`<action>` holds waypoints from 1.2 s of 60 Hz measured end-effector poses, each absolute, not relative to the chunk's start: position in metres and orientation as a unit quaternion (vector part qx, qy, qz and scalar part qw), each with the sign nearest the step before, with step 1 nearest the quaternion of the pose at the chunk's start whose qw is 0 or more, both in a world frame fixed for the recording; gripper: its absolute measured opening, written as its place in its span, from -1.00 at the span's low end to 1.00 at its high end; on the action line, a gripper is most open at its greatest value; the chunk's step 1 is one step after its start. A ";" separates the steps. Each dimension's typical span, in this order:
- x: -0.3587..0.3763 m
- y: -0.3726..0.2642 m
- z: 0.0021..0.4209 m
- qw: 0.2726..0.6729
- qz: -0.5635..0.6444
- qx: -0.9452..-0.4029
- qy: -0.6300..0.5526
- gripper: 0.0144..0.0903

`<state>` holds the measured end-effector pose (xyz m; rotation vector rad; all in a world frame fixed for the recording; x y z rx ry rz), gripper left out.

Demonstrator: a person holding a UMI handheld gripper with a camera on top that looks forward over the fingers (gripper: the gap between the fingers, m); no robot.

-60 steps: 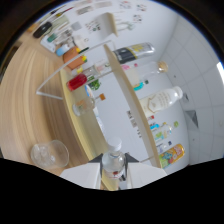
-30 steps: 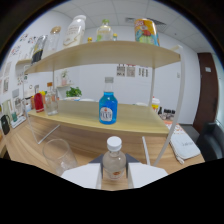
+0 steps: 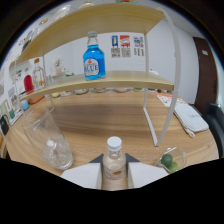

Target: Make me a cup of Mojito.

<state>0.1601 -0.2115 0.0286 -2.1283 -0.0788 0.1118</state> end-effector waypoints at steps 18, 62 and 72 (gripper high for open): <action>0.165 -0.214 0.024 0.469 0.023 -0.882 -0.037 -0.35; 0.084 -0.355 0.129 0.491 0.006 -0.871 0.009 0.88; 0.053 -0.369 0.121 0.499 0.019 -0.867 -0.004 0.89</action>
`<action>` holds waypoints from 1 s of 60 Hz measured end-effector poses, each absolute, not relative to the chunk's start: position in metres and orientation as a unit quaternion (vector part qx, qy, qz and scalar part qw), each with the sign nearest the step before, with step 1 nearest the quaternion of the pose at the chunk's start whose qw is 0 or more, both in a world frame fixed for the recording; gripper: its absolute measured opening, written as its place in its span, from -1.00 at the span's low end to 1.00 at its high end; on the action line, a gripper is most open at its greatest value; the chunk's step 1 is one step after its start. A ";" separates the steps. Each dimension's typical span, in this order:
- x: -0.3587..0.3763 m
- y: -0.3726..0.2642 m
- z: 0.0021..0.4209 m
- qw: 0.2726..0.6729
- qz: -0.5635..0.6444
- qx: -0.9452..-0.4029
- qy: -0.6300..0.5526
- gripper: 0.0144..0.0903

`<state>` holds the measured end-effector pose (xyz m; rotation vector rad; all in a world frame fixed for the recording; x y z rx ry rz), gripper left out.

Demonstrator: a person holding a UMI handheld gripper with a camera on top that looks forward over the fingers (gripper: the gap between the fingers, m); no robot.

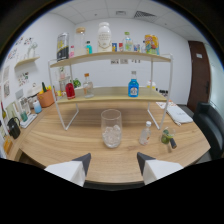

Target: Make me a cup of Mojito.

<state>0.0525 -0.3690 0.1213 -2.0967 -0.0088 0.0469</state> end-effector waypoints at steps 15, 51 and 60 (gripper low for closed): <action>0.028 -0.372 0.113 0.465 0.022 -0.885 -0.014 0.86; -0.139 -0.229 0.345 0.550 0.058 -0.833 -0.018 0.89; -0.156 -0.179 0.394 0.598 0.051 -0.800 -0.009 0.89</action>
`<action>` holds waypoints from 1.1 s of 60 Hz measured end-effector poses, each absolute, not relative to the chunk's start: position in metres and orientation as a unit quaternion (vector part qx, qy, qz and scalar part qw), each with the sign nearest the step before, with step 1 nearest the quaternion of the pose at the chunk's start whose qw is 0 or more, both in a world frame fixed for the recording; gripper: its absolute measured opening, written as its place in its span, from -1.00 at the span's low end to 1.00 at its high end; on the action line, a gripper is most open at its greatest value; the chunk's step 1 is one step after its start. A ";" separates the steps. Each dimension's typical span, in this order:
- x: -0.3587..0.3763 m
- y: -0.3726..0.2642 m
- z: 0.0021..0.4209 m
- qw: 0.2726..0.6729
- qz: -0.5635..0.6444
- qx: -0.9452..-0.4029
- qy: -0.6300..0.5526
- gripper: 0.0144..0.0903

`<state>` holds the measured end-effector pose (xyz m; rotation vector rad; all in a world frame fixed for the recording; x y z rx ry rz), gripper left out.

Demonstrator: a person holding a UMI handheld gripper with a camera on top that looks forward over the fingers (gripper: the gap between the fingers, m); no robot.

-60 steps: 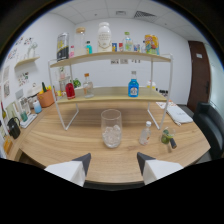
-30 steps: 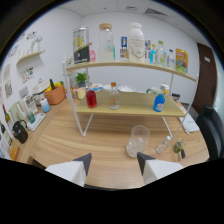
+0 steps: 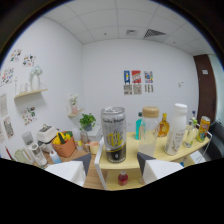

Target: Make me a cup of Mojito.

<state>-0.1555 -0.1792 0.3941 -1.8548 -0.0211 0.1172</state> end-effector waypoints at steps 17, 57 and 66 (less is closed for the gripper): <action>-0.155 -0.097 0.406 0.615 0.015 -0.788 0.014 0.77; -0.156 -0.112 0.419 0.634 0.030 -0.773 -0.013 0.00; -0.139 -0.157 0.425 0.644 0.050 -0.763 -0.020 0.00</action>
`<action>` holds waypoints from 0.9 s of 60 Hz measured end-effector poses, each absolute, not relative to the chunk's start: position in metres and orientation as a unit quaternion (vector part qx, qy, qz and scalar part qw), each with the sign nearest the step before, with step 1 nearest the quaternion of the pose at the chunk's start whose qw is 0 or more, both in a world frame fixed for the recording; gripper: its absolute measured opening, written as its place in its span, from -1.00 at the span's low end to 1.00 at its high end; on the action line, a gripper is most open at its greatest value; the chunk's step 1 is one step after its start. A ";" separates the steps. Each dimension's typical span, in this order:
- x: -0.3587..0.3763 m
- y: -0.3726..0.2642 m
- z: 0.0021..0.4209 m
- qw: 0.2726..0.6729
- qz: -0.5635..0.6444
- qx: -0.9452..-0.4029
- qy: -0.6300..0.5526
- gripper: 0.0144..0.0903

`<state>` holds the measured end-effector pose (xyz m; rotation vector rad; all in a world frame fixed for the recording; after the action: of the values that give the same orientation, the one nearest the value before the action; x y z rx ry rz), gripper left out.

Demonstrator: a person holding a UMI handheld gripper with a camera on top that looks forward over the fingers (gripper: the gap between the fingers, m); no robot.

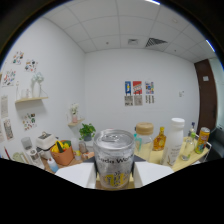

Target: Make me a cup of Mojito.

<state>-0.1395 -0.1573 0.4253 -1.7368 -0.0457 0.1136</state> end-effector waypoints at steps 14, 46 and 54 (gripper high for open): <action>-0.093 -0.207 0.368 0.627 0.042 -0.778 -0.024 -0.01; -0.053 -0.214 0.172 0.568 0.119 -0.812 0.055 0.00; -0.060 -0.213 0.178 0.560 0.228 -0.783 0.150 0.00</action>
<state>-0.0598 -0.2133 0.1783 -1.8450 0.3544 0.5364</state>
